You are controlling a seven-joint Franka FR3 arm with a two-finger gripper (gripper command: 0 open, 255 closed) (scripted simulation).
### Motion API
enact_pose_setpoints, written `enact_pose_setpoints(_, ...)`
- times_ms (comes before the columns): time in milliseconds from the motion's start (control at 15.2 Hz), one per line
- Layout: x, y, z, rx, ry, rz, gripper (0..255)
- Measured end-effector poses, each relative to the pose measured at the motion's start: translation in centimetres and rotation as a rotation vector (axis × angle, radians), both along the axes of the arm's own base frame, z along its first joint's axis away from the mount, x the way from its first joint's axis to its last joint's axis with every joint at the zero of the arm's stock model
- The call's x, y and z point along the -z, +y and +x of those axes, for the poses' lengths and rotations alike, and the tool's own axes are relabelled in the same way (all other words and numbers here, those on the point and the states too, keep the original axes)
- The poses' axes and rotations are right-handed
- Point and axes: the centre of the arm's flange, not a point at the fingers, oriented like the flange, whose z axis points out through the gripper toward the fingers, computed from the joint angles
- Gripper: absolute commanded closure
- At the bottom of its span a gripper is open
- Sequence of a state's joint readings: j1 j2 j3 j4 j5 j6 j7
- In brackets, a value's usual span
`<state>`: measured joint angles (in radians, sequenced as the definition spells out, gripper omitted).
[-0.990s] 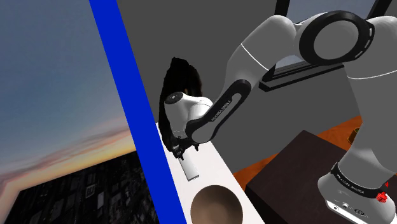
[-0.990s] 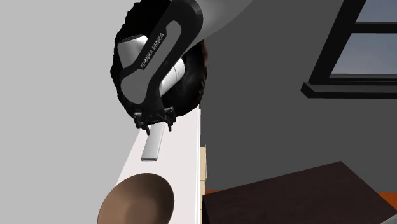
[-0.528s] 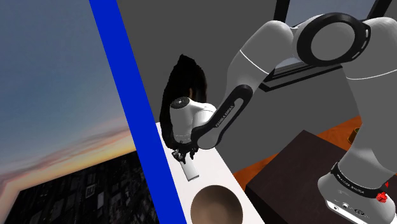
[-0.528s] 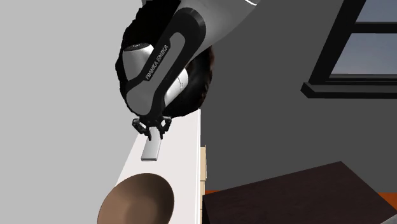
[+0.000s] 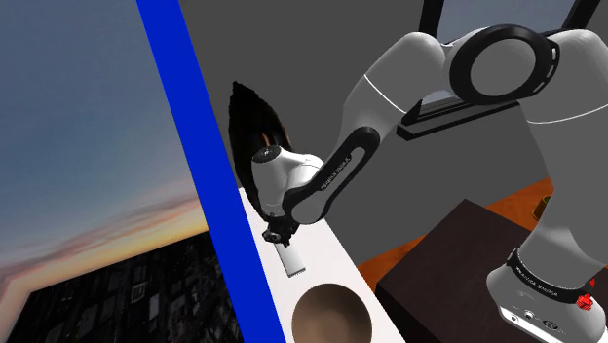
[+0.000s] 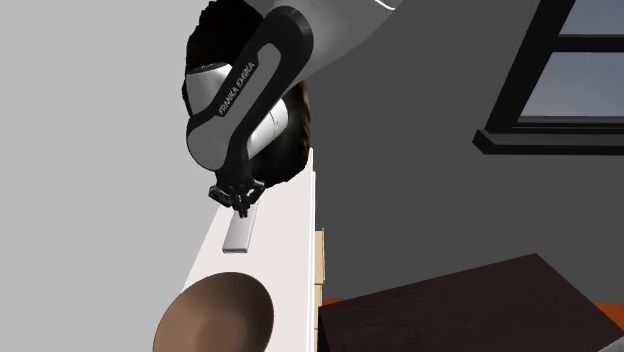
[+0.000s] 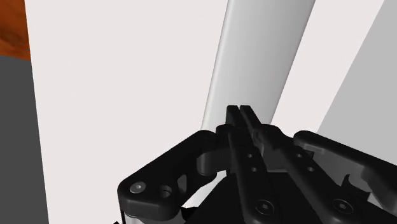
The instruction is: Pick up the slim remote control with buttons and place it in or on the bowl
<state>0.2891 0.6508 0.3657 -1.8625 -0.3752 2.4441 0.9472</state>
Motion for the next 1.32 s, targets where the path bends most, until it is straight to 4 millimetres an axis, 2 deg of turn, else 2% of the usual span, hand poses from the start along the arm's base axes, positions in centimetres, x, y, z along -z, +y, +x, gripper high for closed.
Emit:
enact_pose_setpoints(66,-0.5,-0.1,0.1,0.001,0.001,-0.001,255)
enact_pose_setpoints(132,-0.5,0.0,0.1,0.001,0.001,-0.001,0)
enact_pose_setpoints(330,-0.6,0.3,-1.1,-0.010,0.006,0.007,0)
enact_pose_setpoints(462,0.1,0.7,-1.6,-0.016,0.007,0.011,0)
enact_pose_setpoints(858,3.0,0.9,-1.8,-0.017,0.008,0.012,0)
enact_pose_setpoints(1254,3.5,0.7,-1.7,-0.017,0.008,0.012,0)
enact_pose_setpoints(1320,3.5,0.7,-1.7,-0.017,0.008,0.012,255)
